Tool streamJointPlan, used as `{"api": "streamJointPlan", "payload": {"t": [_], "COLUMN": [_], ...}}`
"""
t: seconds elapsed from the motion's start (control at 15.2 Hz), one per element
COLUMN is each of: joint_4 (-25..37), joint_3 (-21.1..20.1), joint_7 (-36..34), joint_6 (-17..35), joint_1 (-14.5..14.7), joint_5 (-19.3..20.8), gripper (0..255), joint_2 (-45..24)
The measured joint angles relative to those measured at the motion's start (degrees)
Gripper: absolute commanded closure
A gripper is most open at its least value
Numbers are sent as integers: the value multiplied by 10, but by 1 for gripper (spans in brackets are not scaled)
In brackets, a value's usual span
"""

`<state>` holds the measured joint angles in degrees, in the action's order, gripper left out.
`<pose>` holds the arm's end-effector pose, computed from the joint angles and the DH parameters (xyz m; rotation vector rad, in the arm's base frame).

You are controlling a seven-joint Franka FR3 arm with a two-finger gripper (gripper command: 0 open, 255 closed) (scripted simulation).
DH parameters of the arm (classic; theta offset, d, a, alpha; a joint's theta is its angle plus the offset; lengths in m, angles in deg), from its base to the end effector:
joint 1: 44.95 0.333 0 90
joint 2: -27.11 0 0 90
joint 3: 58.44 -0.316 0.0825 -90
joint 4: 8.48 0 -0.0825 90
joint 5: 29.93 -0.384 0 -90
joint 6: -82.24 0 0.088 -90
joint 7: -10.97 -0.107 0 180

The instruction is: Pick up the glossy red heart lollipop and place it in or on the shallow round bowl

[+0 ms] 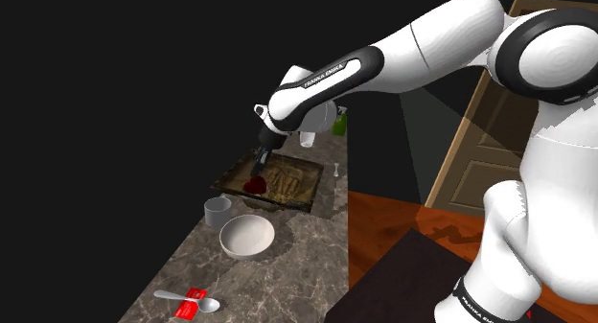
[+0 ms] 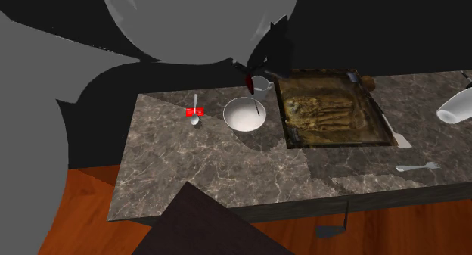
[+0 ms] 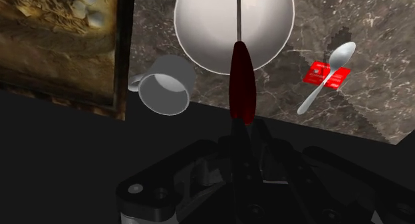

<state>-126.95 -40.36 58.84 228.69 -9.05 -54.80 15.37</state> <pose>0.5758 0.1851 0.3678 -2.6997 -1.1971 -0.5164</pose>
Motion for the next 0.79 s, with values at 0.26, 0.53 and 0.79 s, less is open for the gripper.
{"api": "streamJointPlan", "payload": {"t": [0.26, 0.53, 0.79], "joint_4": [-5, -10, -14], "joint_3": [-8, -18, -29], "joint_7": [19, 41, 65], "joint_6": [22, 45, 66], "joint_1": [-5, -11, -20], "joint_5": [-22, -46, -72], "gripper": [255, 255, 255], "joint_2": [-20, -40, -61]}}
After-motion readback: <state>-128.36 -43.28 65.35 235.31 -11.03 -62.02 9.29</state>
